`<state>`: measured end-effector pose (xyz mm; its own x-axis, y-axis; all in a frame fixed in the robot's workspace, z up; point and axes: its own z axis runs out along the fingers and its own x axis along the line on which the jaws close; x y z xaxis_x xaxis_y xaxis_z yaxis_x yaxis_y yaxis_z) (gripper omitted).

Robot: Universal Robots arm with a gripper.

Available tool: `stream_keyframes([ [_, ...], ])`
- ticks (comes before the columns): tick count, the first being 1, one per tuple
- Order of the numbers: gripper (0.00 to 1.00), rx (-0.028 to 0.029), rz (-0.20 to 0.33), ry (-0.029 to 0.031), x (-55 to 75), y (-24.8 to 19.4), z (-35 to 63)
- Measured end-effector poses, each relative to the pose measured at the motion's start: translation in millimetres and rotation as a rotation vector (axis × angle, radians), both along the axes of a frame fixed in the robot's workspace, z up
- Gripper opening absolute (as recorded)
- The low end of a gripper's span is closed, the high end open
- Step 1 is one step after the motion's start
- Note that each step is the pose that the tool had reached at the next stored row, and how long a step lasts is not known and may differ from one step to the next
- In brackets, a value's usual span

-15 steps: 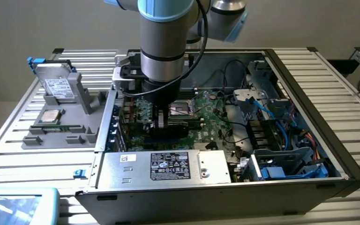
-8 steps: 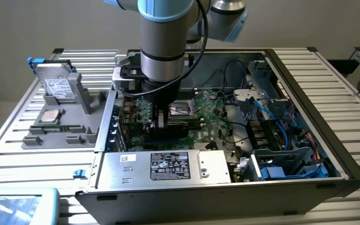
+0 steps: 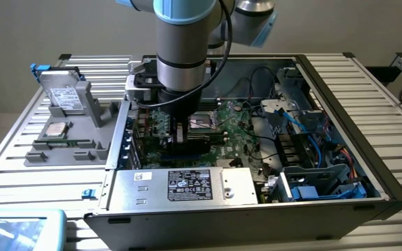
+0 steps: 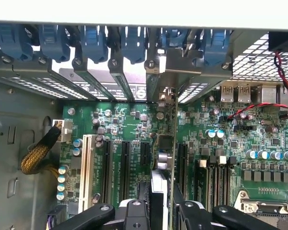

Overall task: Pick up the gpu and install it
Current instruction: 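Insert the gpu into the slot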

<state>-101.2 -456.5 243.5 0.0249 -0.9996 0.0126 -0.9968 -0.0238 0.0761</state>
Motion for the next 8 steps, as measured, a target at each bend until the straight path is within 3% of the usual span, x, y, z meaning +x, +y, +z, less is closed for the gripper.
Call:
stream_keyframes([
  [8,0.29,0.0010,-0.002,-0.0001,0.0,0.0,1.0],
])
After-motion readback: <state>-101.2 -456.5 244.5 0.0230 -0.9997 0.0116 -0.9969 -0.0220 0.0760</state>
